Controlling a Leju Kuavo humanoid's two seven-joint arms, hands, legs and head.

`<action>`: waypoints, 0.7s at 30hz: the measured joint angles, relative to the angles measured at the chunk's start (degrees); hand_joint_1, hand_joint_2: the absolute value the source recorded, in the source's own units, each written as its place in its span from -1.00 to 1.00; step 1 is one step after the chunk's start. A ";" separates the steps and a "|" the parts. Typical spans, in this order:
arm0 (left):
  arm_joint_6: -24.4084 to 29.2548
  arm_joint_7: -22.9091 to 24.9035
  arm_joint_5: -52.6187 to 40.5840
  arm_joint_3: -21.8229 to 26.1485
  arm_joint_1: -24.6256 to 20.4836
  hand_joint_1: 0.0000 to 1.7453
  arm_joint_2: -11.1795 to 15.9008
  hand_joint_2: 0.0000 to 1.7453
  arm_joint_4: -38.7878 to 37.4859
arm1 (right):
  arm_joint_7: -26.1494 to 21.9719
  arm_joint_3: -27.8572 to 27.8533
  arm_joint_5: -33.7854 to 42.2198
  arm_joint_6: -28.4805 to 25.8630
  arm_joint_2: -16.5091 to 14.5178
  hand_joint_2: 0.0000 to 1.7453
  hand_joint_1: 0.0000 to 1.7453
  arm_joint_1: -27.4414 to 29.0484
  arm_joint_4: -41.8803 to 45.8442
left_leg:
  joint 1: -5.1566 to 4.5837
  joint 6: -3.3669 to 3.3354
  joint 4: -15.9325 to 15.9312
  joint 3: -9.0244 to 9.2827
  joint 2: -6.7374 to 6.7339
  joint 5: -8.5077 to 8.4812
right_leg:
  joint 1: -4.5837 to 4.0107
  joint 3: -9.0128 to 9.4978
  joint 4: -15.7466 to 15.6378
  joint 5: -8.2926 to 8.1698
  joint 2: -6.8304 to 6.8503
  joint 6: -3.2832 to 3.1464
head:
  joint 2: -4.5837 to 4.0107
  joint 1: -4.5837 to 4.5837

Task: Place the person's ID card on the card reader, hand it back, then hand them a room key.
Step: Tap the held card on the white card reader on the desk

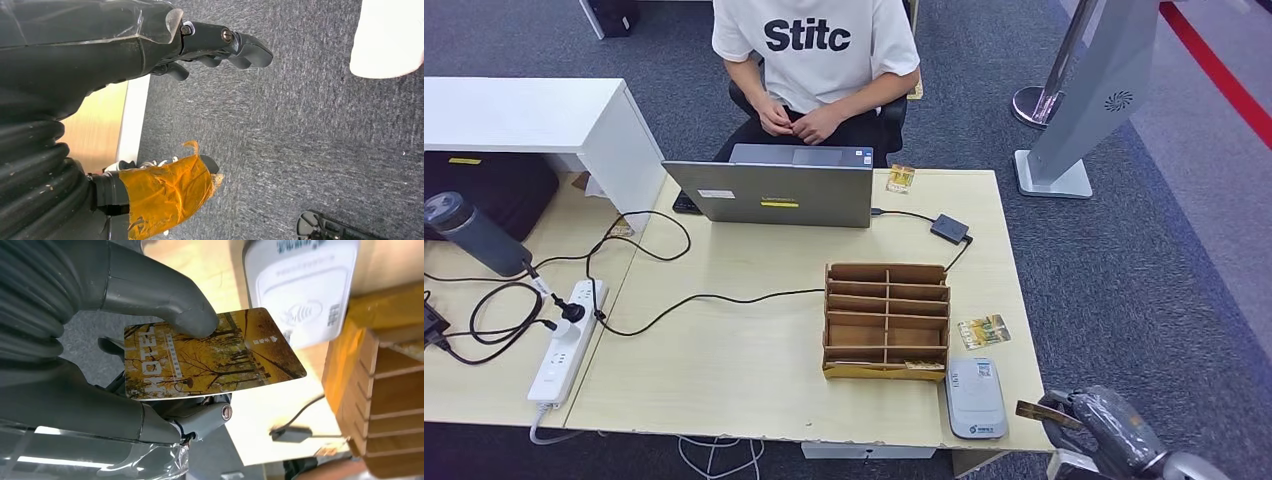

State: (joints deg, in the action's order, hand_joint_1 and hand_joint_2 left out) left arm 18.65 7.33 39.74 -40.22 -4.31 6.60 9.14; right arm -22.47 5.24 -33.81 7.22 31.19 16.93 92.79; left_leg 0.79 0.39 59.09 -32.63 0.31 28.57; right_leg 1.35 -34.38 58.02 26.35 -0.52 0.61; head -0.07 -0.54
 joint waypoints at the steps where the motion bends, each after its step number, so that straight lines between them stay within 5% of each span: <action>1: -0.07 -0.07 0.00 0.00 -0.01 -1.00 0.04 1.00 0.00 | 0.19 0.67 0.40 -0.08 0.65 1.00 1.00 0.00 -0.08 | 0.00 0.00 0.00 0.00 0.00 0.00 | 0.00 0.00 0.00 0.00 0.00 0.00 | 0.00 -0.01; 9: -0.32 -0.22 -0.08 -0.02 -0.05 -1.00 0.13 1.00 0.00 | 1.27 4.44 1.99 -1.24 4.21 1.00 1.00 0.09 -0.16 | 0.00 0.00 0.00 0.00 -0.01 0.00 | 0.00 0.00 0.00 0.00 0.00 0.00 | 0.00 0.00; 21: -0.62 -0.29 -0.01 -0.66 -0.19 -1.00 0.11 1.00 0.00 | 2.30 12.52 1.63 -5.04 4.47 1.00 1.00 -4.17 -3.31 | 0.00 0.00 0.00 0.04 -0.05 0.00 | 0.00 0.01 0.00 0.00 -0.03 0.00 | 0.00 -0.01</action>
State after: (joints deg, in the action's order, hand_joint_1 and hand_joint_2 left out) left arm 18.03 7.04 39.72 -40.87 -4.50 6.71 9.14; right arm -20.16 17.75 -32.17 2.18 35.65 12.76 89.48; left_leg 0.79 0.39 59.09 -32.59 0.26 28.57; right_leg 1.35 -34.36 58.02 26.35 -0.55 0.61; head -0.07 -0.55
